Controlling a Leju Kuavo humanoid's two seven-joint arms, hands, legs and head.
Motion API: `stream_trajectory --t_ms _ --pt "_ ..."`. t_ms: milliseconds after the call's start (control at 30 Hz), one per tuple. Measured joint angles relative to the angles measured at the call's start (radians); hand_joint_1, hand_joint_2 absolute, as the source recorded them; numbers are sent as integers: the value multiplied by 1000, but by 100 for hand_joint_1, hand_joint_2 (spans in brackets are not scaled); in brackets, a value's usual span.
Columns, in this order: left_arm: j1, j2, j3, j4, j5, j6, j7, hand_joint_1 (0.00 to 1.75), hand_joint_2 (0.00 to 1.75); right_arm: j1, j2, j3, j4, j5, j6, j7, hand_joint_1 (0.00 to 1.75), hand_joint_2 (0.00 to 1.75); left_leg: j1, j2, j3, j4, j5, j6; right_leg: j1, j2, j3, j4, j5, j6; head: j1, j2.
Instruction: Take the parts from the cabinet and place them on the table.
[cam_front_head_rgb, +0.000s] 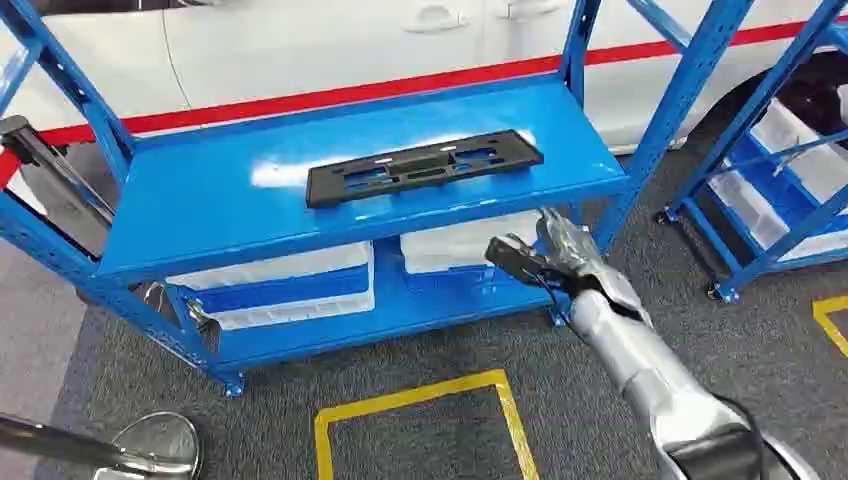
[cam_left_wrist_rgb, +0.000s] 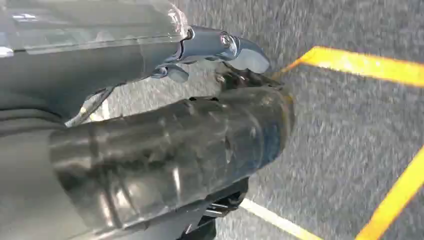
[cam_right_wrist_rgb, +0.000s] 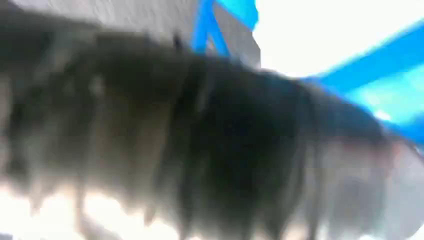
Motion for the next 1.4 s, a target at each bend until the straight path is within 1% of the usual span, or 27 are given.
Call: stream_trajectory --t_ms 67,100,133,167,233,267,300,400,433,467,500,567,600,667,733,767,800,900,967,1000,1067,1100,1133,1200,1267,1300,1400 --pt "2 -5 0 1 -2 2 7 0 0 -34 3 80 -7 42 2 3 0 0 0 0 -75 162 -66 -3 8 -3 0 0 -1 -4 0 0" --pt "4 -10 0 1 -7 11 7 0 0 -43 7 123 -14 66 5 6 0 0 0 0 -99 211 -73 -2 11 -3 0 0 -1 -6 0 0" --pt "7 -14 0 2 -14 18 7 0 0 -50 12 157 -21 85 10 13 0 0 0 0 -100 207 -55 2 14 -1 2 0 -1 -7 0 0" --pt "9 -17 0 3 -17 24 7 0 0 -57 19 196 -30 102 16 18 0 0 -1 0 -79 158 -18 7 17 1 3 0 -2 -7 0 0" --pt "10 -22 -1 3 -38 40 -7 0 0 -73 32 261 -44 136 23 37 0 0 -4 0 1 -21 77 22 21 3 7 1 -3 -8 0 0" --pt "10 -23 -6 3 -58 56 -27 0 0 -78 42 296 -49 160 24 51 0 0 -7 1 24 -76 77 29 21 2 6 0 -4 -8 1 0" --pt "9 -25 -9 3 -68 66 -40 0 0 -86 52 323 -51 177 29 58 0 0 -13 0 33 -96 75 27 27 3 1 3 -4 -4 0 0" --pt "4 -33 -14 3 -62 59 -53 0 0 -102 100 436 -51 212 52 74 0 0 -16 0 29 -98 76 29 23 1 0 -7 3 8 1 0" --pt "4 -37 -14 3 -56 43 -58 0 0 -113 115 464 -51 214 60 76 0 0 -2 3 37 -115 86 35 28 1 -2 -3 -3 15 1 0" --pt "4 -40 -14 3 -53 24 -65 0 0 -125 131 494 -51 216 67 77 0 0 -4 4 40 -121 89 35 25 -1 -8 14 -18 19 2 0" --pt "0 -40 -14 3 -55 30 -70 0 0 -139 151 521 -49 216 74 79 0 0 -4 5 39 -122 91 43 23 -1 -30 64 -53 22 1 0" --pt "-5 -41 -14 3 -56 46 -69 0 0 -151 172 567 -42 212 82 83 0 0 -5 3 38 -121 90 44 22 -1 -100 218 -122 27 2 0" --pt "-6 -41 -14 3 -57 49 -69 0 0 -150 182 586 -40 212 83 84 0 0 -5 2 38 -121 90 44 22 -1 -128 273 -136 29 2 0" --pt "-6 -42 -14 3 -57 51 -68 0 0 -150 194 608 -35 210 83 85 0 0 -5 -2 39 -120 90 43 18 -2 -127 260 -99 29 2 0" --pt "-6 -44 -13 3 -43 17 -49 0 0 -158 207 620 -33 202 82 85 0 0 -5 -7 41 -115 86 39 17 -2 -42 80 1 21 2 0" --pt "-6 -45 -13 3 -41 13 -40 0 0 -163 208 625 -31 198 83 85 0 0 -4 -9 41 -114 84 35 19 -2 -13 7 18 14 2 0" --pt "-6 -47 -13 5 -39 13 -34 0 0 -169 214 632 -28 194 83 85 0 0 -12 -9 35 -111 83 29 29 -2 -5 -6 7 10 2 0" --pt "-5 -47 -12 5 -48 38 -19 0 0 -175 225 645 -20 178 86 86 0 0 -8 -6 37 -117 88 15 33 3 -9 -10 12 3 1 0" --pt "-4 -45 -12 5 -58 52 -13 0 0 -182 228 652 -16 174 86 87 0 0 -6 -7 33 -105 74 5 20 -2 3 -28 21 -11 1 0" --pt "-3 -45 -12 6 -59 53 -13 0 0 -188 229 652 -13 171 86 87 0 0 -6 -7 15 -64 44 1 18 -3 3 -31 23 -19 0 0" --pt "-1 -45 -12 6 -66 64 -11 0 0 -194 232 652 -7 163 87 91 0 0 -2 -7 -52 85 -25 -8 20 -4 2 -30 23 -23 0 0" --pt "-1 -45 -12 6 -72 75 -7 0 0 -194 232 652 -2 156 90 97 0 0 -2 -7 -86 155 -48 -12 20 -4 2 -29 23 -23 0 0" --pt "0 -45 -12 7 -77 87 0 0 0 -195 230 652 4 143 92 105 0 0 -1 -7 -102 185 -48 -13 20 -4 2 -29 23 -23 0 0" --pt "3 -43 -12 7 -86 101 11 0 0 -213 220 652 18 118 95 120 0 0 1 -6 -66 105 17 -14 19 -2 2 -25 22 -21 0 0" --pt "4 -40 -12 7 -92 106 15 0 0 -251 203 652 30 99 101 129 0 0 3 -6 22 -74 99 -9 17 0 2 -18 18 -14 0 0" --pt "3 -40 -12 8 -96 106 17 0 0 -271 193 652 39 90 103 132 0 0 2 -8 36 -96 73 -6 19 -1 -1 -19 18 -10 0 0" --pt "1 -38 -13 8 -115 109 22 0 0 -320 152 642 69 61 109 135 0 0 -7 -13 32 -104 84 8 23 -2 -6 -19 23 9 0 0"
